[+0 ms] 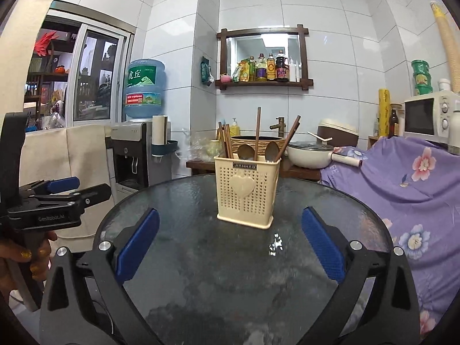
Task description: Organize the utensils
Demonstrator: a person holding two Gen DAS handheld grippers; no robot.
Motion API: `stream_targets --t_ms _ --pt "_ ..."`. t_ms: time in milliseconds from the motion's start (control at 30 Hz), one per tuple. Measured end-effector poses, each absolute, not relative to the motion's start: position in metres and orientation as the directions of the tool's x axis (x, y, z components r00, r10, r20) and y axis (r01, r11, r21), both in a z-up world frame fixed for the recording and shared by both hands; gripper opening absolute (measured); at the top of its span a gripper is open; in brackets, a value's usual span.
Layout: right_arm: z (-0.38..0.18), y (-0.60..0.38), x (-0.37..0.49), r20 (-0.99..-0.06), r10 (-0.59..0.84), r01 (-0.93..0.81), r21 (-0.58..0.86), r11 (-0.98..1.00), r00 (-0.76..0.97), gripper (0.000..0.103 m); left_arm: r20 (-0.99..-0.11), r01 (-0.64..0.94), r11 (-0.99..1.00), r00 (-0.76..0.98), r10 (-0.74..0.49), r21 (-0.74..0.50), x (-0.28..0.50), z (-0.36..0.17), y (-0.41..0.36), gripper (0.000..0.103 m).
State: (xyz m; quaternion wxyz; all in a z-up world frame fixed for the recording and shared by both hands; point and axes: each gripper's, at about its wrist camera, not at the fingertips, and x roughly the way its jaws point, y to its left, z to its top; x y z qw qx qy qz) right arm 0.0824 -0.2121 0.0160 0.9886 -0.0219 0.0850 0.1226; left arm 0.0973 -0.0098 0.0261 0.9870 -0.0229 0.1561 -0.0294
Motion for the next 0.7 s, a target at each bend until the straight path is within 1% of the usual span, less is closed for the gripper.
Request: stream_targets --t_ms 100,233,367,567,700 --pt "0.007 -0.211 0.058 -0.156 0.205 -0.215 -0.050 0.975 0.966 0.097 -0.310 0.042 0.997 0.949 -0.061 -0.070 0.081 0.018 -0.009 0.097" --pt "0.002 -0.216 0.035 -0.183 0.200 -0.212 -0.046 0.976 0.962 0.097 -0.314 0.044 0.995 0.947 -0.069 -0.086 0.064 0.012 -0.009 0.097" --pt "0.000 -0.225 0.016 -0.197 0.210 -0.215 -0.007 0.977 0.958 0.097 -0.284 0.030 0.998 0.958 -0.045 -0.056 0.048 0.012 -0.013 0.097" --pt "-0.004 -0.230 0.004 -0.217 0.216 -0.219 0.011 0.976 0.952 0.097 -0.288 0.045 0.998 0.956 -0.055 -0.039 0.039 0.008 -0.017 0.097" --pt "-0.002 -0.230 0.002 -0.206 0.219 -0.222 0.010 0.975 0.954 0.097 -0.279 0.037 0.999 0.959 -0.043 -0.025 0.033 0.007 -0.017 0.097"
